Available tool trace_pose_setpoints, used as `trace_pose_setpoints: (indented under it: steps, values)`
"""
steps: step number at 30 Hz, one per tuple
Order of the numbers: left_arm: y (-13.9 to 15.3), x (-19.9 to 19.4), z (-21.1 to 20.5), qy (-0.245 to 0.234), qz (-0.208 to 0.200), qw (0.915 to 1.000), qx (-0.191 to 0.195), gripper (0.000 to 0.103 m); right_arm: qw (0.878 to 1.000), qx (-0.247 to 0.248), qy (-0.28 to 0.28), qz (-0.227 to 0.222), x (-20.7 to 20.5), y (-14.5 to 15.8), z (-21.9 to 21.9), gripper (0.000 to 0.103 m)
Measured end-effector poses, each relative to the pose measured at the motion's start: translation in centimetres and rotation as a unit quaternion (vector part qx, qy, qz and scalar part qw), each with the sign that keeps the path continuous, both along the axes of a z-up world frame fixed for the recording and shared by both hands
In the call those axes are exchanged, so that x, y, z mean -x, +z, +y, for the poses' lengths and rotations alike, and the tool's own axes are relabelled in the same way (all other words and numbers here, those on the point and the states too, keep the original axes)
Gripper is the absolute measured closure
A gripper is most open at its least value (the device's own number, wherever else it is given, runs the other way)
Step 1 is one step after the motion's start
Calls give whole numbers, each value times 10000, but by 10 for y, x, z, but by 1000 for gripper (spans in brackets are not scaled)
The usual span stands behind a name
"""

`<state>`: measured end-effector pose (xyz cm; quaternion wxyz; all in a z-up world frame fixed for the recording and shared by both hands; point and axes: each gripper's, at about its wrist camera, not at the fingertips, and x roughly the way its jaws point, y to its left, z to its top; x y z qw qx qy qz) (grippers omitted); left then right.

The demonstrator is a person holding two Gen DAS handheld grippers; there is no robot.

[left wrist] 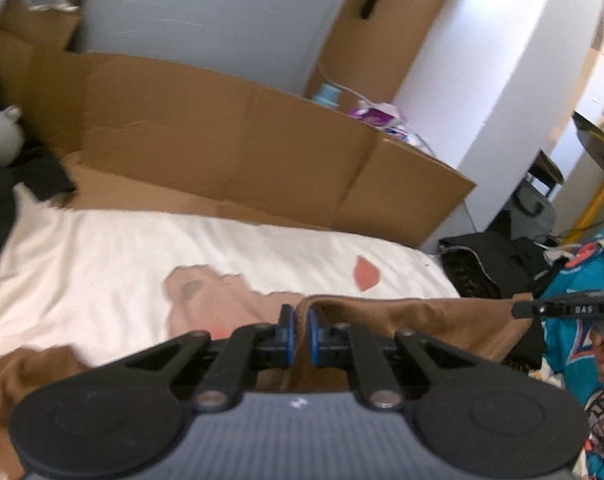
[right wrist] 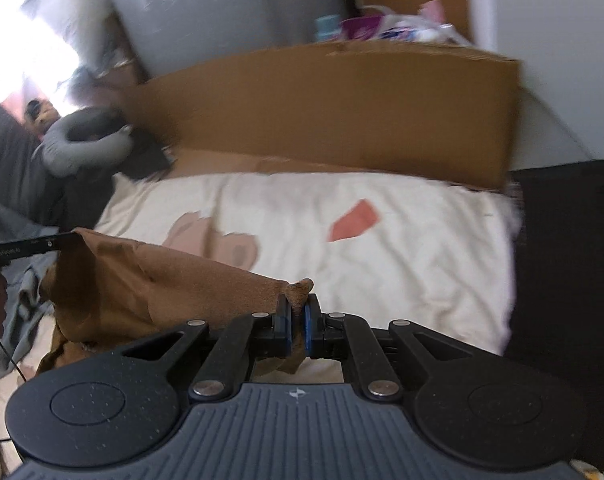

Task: Fold clothes
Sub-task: 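Lift the T-shirt with both tools and stretch it out over the sheet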

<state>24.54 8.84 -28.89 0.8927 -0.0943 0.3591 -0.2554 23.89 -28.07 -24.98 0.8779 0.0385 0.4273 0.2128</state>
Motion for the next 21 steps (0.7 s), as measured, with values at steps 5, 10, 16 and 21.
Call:
trace_pose_setpoints:
  steps: [5,10,16,21]
  values:
    - [1,-19,-27,-229,-1,9997,-20,95,9994,201,-296,-40,7,12,-22,99]
    - [8,-32,-46,-382,-90,9992,76,95,9984,283,-461,-177,17,31,-32,99]
    - [-9,-48,-62,-348,115,9993,14,90,9970,411,-648,-97,20,40,-38,99]
    - [-19,-46,-61,-304,310,9990,99,76,9947,425,-932,73,6,20,-51,99]
